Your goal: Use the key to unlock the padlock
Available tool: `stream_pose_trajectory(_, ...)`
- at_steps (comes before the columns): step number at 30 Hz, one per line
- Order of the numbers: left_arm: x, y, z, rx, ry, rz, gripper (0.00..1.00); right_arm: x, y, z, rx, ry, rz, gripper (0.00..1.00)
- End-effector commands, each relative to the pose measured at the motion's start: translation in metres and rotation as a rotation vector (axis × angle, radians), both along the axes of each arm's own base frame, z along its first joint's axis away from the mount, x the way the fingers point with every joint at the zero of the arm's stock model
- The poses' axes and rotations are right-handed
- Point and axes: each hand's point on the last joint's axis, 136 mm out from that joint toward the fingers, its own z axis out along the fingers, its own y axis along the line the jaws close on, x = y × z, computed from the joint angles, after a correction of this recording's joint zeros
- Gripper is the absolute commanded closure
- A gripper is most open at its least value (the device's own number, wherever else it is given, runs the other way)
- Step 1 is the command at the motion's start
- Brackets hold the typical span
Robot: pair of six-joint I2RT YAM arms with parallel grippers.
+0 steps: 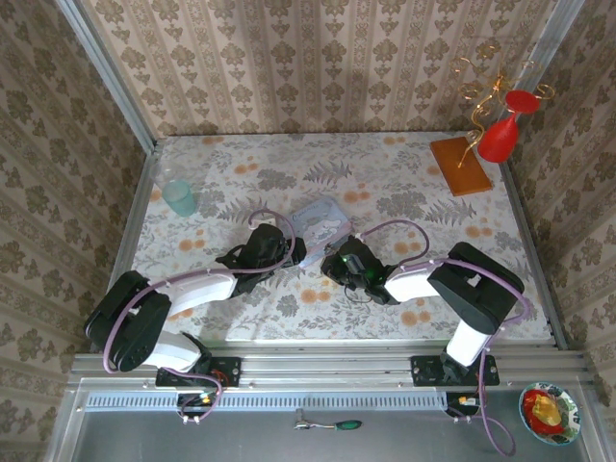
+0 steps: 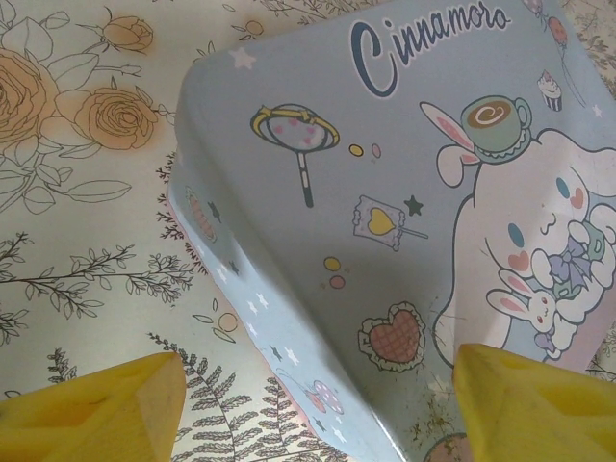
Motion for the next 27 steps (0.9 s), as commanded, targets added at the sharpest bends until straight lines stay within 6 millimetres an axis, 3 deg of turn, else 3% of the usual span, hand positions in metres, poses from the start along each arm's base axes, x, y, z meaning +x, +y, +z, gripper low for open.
stream_pose_trajectory(1, -0.033, 0.02, -0.043, 0.127, 0.143, -0.024, 0.26, 0.009, 0.0, 0.008, 0.054, -0.038, -0.056, 1.0)
stream_pose_trajectory(17, -0.034, 0.026, -0.047, 0.134, 0.149, 0.011, 0.27, 0.016, -0.011, 0.02, 0.11, -0.033, -0.116, 1.0)
stream_pose_trajectory(23, -0.034, 0.026, -0.048, 0.135, 0.151, 0.011, 0.27, 0.017, 0.005, 0.033, 0.155, -0.035, -0.093, 1.0)
stream_pose_trajectory(27, -0.034, 0.026, -0.048, 0.136, 0.15, 0.014, 0.27, 0.022, -0.003, 0.035, 0.172, -0.036, -0.133, 1.0)
